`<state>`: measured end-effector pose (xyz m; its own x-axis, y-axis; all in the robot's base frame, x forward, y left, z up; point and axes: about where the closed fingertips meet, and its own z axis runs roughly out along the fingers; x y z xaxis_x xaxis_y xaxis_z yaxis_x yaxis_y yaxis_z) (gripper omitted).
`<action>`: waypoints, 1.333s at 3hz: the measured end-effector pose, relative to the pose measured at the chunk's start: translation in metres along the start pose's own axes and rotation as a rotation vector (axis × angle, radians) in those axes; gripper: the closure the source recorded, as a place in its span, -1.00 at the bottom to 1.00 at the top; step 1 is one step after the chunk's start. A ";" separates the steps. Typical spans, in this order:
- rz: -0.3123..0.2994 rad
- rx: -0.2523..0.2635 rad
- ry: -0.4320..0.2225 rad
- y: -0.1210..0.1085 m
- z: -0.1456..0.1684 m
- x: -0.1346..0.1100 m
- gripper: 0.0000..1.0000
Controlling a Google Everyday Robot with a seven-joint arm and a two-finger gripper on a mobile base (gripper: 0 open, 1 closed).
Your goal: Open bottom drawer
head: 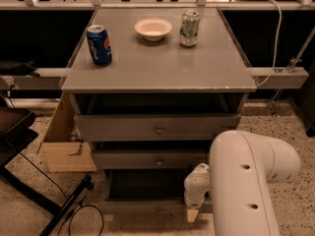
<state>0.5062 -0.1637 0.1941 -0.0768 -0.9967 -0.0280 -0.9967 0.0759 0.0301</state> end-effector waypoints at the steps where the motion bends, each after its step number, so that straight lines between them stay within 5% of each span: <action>1: 0.000 0.000 0.000 0.000 0.000 0.000 -1.00; 2: 0.000 0.000 0.000 0.000 0.000 0.000 -1.00; 4: -0.015 -0.075 -0.011 0.013 0.035 0.003 -0.15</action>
Offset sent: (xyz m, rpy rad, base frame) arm 0.0000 0.0000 0.0000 0.0000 0.0000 0.0000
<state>0.4923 -0.1645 0.1594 -0.0624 -0.9973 -0.0399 -0.9928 0.0579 0.1048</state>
